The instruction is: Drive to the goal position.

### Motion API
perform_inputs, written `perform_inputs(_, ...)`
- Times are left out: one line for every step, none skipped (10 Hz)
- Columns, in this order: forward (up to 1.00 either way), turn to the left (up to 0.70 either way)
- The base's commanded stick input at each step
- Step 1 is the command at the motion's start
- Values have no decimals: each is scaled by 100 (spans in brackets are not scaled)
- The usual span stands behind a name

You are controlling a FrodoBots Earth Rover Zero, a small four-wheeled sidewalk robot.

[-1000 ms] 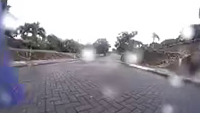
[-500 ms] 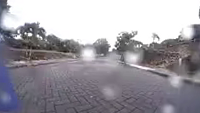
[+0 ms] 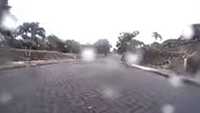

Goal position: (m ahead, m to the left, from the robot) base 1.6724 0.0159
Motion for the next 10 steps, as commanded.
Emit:
perform_inputs(100, 0)
perform_inputs(100, 0)
perform_inputs(100, 0)
perform_inputs(100, 0)
perform_inputs(100, 0)
perform_inputs(100, 0)
perform_inputs(100, 0)
perform_inputs(100, 0)
perform_inputs(100, 0)
perform_inputs(100, 0)
